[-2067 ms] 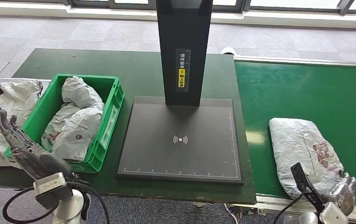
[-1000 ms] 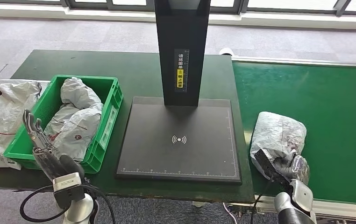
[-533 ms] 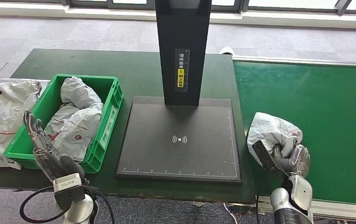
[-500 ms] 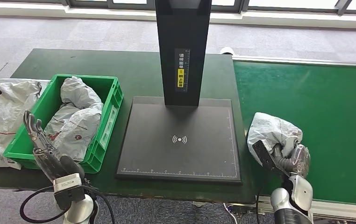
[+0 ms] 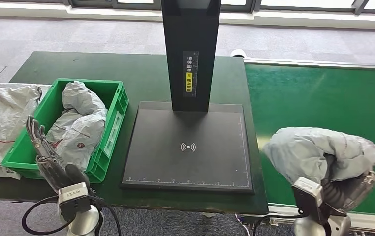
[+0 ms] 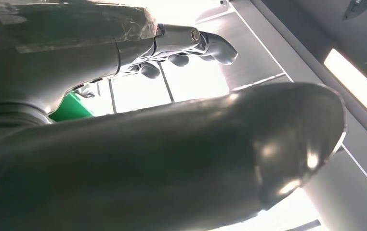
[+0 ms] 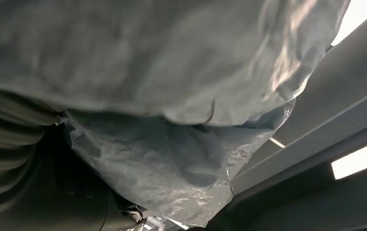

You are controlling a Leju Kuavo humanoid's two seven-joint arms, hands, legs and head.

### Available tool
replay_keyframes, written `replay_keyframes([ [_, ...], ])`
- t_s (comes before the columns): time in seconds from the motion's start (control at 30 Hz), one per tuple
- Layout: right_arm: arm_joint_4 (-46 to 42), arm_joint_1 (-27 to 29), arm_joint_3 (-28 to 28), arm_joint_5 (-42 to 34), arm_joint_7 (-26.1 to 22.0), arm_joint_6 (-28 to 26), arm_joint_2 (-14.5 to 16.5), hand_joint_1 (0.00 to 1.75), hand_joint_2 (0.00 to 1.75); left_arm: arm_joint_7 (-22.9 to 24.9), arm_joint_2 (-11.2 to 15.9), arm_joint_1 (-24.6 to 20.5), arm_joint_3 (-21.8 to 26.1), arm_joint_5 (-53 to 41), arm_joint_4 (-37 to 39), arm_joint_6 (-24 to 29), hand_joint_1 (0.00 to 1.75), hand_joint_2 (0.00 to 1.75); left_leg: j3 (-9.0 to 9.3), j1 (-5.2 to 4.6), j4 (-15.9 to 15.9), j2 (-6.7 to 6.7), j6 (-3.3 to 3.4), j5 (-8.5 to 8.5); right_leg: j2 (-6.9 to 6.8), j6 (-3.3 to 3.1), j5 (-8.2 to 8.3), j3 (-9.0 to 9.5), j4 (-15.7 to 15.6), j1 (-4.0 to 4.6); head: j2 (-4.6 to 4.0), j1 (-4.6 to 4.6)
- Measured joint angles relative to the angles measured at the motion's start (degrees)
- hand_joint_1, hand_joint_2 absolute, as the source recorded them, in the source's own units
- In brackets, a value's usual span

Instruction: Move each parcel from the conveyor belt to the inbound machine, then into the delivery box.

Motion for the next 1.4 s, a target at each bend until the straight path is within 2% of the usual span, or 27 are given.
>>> replay_keyframes([
  [0.1,-0.6,0.0,5.3,4.4,-0.2,-0.1,1.7,1.75,1.75,0.0,0.0,0.0,0.0,-0.5,0.0,0.0,0.00,0.00,0.09,0.01,0.0,0.09,0.00,0.02,0.09,-0.04,0.00,0.02,0.0,0.00,0.00,-0.01],
  [0.2,-0.7,0.0,8.1,5.4,-0.1,-0.1,2.7,1.75,1.75,0.0,0.0,0.0,0.0,-0.6,0.0,0.0,0.00,0.00,0.08,0.00,0.0,-0.02,0.03,0.10,-0.07,-0.05,0.01,0.08,0.0,0.00,0.00,-0.01],
  [0.47,-0.7,-0.1,10.6,6.1,0.0,-0.1,3.6,1.75,1.75,0.0,0.0,0.0,0.0,-0.7,0.0,0.0,0.00,0.00,0.05,-0.01,0.0,-0.06,0.02,0.09,-0.09,-0.06,0.02,0.08,0.0,-0.01,0.00,-0.01],
  [0.63,1.6,-1.8,12.2,14.2,2.6,-0.1,4.3,1.75,1.75,0.0,0.0,-0.1,0.0,-0.1,0.1,0.0,0.00,0.00,0.05,0.00,0.0,-0.02,-0.01,0.07,0.00,-0.07,0.02,0.02,0.0,0.01,0.00,-0.01],
  [0.77,11.6,-8.2,14.3,16.7,8.3,0.0,4.5,1.75,1.75,0.0,0.0,-0.9,0.0,0.8,1.4,0.0,0.00,0.00,0.09,0.02,0.0,0.07,-0.05,0.14,0.11,-0.12,0.09,-0.01,0.1,0.02,0.00,-0.01],
  [0.93,30.6,-20.4,17.2,19.0,11.6,0.0,5.5,1.75,1.75,0.0,0.0,-2.8,0.0,0.4,3.2,0.0,0.00,0.00,0.05,0.03,0.0,0.10,-0.12,0.36,0.16,-0.15,0.31,-0.09,0.1,0.02,0.00,-0.01],
  [1.07,42.5,-27.7,20.4,20.0,15.7,0.1,7.1,1.75,1.75,0.0,0.0,-3.8,-0.6,0.7,4.6,0.0,0.00,0.00,0.01,0.04,0.0,0.05,-0.14,0.42,0.12,-0.19,0.34,-0.15,0.1,0.05,0.00,-0.01],
  [1.23,53.2,-33.8,25.4,16.8,21.1,1.1,8.3,1.75,1.75,0.0,-0.2,-8.4,-0.9,2.4,8.7,-0.1,0.00,0.00,-0.02,0.04,0.0,0.04,-0.15,0.42,0.12,-0.19,0.35,-0.16,0.2,0.05,0.00,-0.01],
  [1.4,57.9,-37.1,29.7,13.9,23.4,2.2,8.6,1.75,1.75,0.0,-0.4,-9.5,-0.9,2.4,10.8,-0.1,0.00,0.00,-0.03,0.04,0.0,0.06,-0.15,0.42,0.15,-0.20,0.35,-0.19,0.2,0.04,0.00,-0.01],
])
